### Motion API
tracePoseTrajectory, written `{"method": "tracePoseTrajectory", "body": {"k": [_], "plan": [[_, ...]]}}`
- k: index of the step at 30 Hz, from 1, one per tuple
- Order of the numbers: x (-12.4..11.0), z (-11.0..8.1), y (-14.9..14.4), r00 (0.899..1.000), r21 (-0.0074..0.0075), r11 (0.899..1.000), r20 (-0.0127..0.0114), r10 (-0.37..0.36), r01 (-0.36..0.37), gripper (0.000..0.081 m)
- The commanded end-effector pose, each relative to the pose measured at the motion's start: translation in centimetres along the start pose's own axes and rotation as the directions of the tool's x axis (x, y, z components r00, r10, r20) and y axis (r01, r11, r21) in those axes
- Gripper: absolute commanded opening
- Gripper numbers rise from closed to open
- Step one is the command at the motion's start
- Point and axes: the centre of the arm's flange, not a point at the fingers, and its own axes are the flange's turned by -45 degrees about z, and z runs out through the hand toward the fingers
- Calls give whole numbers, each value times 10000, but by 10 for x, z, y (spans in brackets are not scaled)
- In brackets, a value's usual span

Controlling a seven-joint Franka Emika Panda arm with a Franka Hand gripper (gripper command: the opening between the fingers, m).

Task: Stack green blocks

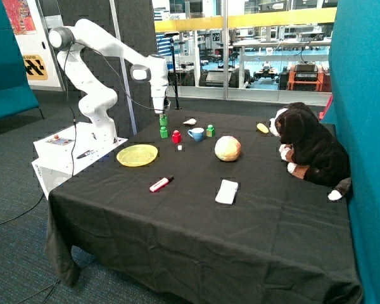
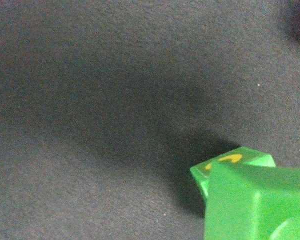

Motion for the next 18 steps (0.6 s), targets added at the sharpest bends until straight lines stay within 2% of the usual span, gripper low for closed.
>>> {"method": "tracePoseTrajectory", "body": {"k": [1,18], "plan": [[-3,1,0,10000,-15,10000,-66,-54,54,0],[-3,4,7,10000,-15,10000,-66,-35,35,0]]}}
